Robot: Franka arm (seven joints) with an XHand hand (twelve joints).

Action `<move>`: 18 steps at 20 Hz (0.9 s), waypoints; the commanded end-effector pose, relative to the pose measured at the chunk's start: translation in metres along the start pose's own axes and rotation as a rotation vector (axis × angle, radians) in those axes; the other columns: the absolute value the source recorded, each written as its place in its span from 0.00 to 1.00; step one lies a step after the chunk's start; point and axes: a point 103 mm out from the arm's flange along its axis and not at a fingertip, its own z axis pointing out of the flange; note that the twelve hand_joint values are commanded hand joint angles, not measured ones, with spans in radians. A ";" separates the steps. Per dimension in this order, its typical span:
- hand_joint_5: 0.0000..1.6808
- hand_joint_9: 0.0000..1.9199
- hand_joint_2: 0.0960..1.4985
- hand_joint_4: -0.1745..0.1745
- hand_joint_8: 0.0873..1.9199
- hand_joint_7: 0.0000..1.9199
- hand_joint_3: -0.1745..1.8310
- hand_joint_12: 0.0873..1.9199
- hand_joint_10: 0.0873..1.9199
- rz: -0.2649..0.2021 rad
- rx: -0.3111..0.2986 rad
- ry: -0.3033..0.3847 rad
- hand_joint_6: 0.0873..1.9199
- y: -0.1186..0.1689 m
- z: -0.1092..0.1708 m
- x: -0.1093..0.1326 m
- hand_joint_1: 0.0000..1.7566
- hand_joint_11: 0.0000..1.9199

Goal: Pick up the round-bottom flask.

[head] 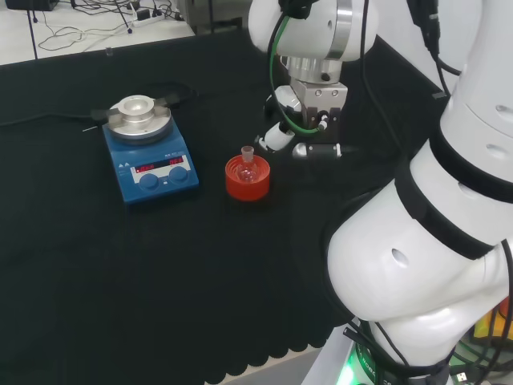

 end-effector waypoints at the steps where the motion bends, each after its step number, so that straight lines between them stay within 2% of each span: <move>1: 0.38 0.23 0.38 0.36 0.32 0.13 0.44 0.72 0.33 -0.019 -0.011 0.016 0.23 0.010 0.007 0.003 0.53 0.05; 10: 0.37 0.24 0.37 0.36 0.33 0.14 0.44 0.72 0.33 -0.025 0.019 0.012 0.28 0.027 0.029 0.013 0.54 0.07; 18: 0.37 0.24 0.37 0.35 0.33 0.14 0.44 0.72 0.33 -0.049 0.018 0.025 0.29 0.039 0.039 0.018 0.55 0.08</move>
